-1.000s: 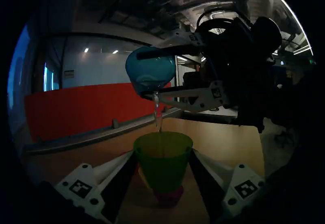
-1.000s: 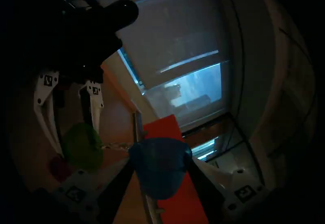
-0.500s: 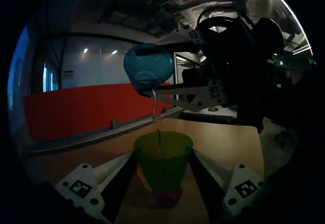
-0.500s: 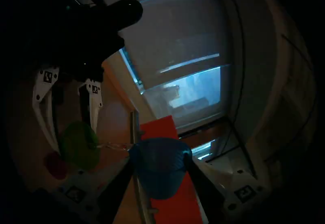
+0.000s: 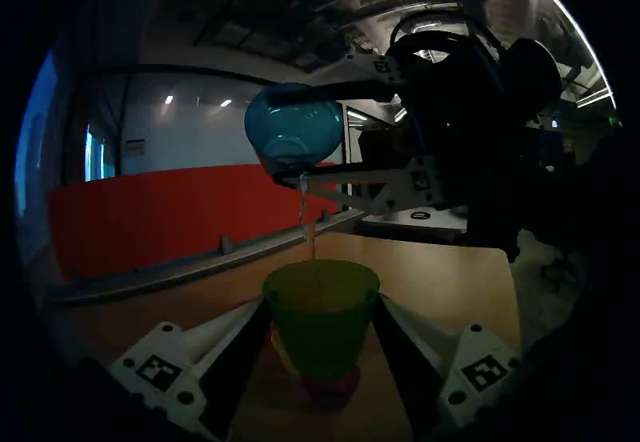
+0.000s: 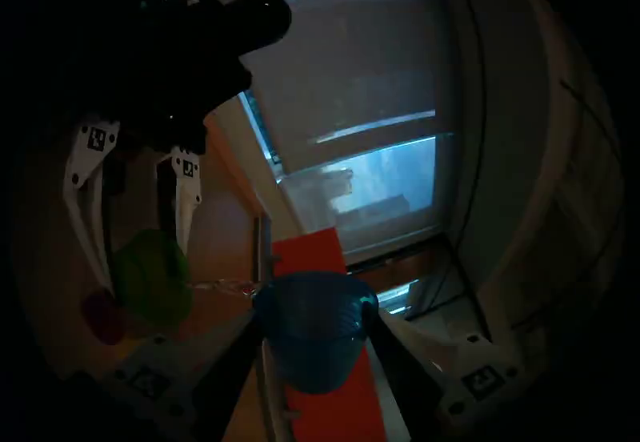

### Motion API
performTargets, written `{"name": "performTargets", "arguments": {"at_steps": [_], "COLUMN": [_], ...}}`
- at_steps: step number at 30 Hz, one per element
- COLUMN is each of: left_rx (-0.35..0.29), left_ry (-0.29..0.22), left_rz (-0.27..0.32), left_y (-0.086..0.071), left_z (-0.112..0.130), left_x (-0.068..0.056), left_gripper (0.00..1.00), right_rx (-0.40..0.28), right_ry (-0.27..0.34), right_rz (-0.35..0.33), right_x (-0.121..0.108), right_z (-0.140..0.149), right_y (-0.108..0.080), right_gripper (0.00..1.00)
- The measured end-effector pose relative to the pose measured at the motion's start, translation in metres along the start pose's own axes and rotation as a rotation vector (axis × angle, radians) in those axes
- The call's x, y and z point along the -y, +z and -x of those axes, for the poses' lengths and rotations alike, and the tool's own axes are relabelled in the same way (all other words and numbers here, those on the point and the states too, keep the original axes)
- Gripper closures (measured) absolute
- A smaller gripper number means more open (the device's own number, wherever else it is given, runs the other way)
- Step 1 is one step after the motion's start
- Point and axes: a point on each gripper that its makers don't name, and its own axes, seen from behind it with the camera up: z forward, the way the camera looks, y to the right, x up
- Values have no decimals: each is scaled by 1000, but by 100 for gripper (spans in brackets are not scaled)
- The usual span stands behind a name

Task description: Pour water

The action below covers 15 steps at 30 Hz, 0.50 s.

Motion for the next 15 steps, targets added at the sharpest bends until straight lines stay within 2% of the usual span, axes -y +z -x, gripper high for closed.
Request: {"name": "performTargets", "arguments": {"at_steps": [15], "left_rx": [-2], "left_ry": [-5], "left_rz": [4], "left_y": [3], "left_z": [2], "left_x": [0], "left_gripper": [15], "right_rx": [-1], "right_ry": [-57], "right_rz": [6], "right_x": [-2], "right_z": [-1], "right_y": [0], "right_gripper": [11]}}
